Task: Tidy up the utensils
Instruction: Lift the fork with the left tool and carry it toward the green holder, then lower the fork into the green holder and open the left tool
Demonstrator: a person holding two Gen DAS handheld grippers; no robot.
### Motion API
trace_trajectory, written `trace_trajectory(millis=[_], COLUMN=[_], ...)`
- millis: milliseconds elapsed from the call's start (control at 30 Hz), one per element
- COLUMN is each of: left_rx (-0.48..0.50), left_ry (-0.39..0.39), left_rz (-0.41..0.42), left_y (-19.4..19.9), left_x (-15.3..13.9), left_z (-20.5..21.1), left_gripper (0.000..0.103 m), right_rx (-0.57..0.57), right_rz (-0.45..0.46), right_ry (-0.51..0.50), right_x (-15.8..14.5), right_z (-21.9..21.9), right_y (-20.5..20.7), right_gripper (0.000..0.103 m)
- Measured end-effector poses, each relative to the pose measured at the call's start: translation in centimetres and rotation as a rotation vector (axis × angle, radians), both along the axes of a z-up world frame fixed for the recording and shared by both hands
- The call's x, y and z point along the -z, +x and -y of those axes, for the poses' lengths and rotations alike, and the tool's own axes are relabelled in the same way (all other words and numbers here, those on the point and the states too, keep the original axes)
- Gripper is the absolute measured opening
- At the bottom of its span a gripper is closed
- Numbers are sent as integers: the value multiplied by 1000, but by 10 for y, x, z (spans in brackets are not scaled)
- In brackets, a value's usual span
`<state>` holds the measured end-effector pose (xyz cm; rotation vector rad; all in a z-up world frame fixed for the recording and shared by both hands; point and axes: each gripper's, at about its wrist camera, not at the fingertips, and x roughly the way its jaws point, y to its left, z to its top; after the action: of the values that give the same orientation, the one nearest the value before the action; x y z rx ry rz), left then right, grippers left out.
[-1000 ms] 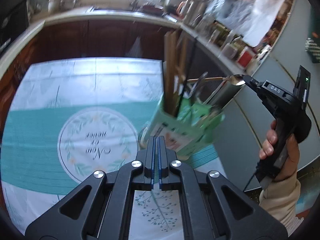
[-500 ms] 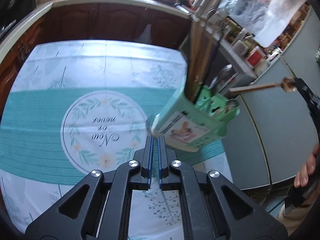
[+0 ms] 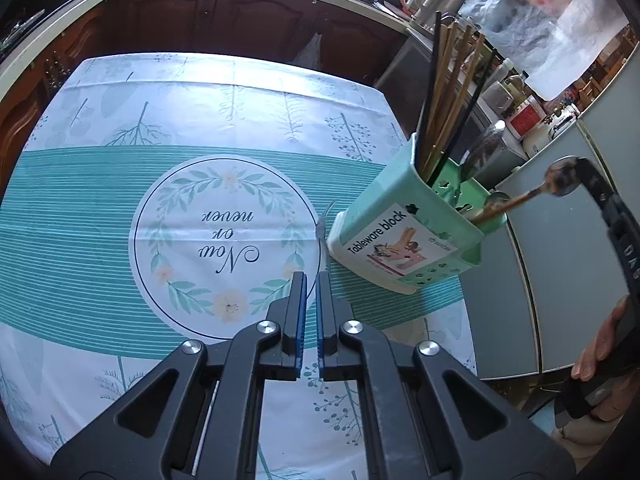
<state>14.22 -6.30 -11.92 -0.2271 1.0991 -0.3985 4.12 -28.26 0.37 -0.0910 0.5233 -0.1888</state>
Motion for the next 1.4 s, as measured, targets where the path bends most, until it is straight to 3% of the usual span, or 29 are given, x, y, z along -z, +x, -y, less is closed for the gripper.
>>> trace_trajectory(millis=[133, 300, 533, 700, 767, 933, 1167, 1400], left_rx=[-2, 6, 17, 53, 72, 130, 242, 311], left_ry=[5, 12, 23, 39, 53, 86, 48, 85], left_rz=[-6, -18, -45, -48, -36, -35, -12, 13], left_y=[1, 2, 9, 20, 25, 47, 82, 99], left_x=[3, 9, 17, 24, 28, 44, 59, 74], left_z=[-1, 1, 6, 14, 19, 34, 59, 68], left_gripper=[1, 1, 2, 27, 30, 30, 30, 24], right_rx=[-22, -93, -133, -191, -221, -270, -317, -324], right_rz=[-42, -144, -166, -146, -141, -149, -228, -303], right_ry=[-84, 4, 60, 162, 201, 246, 323, 386], right_x=[12, 31, 44, 44, 46, 63, 105, 137], right_z=[-18, -24, -32, -33, -34, -40, -48, -49], right_y=[12, 30, 31, 20, 14, 2, -5, -5], right_gripper=[2, 3, 5, 5, 5, 5, 5, 5])
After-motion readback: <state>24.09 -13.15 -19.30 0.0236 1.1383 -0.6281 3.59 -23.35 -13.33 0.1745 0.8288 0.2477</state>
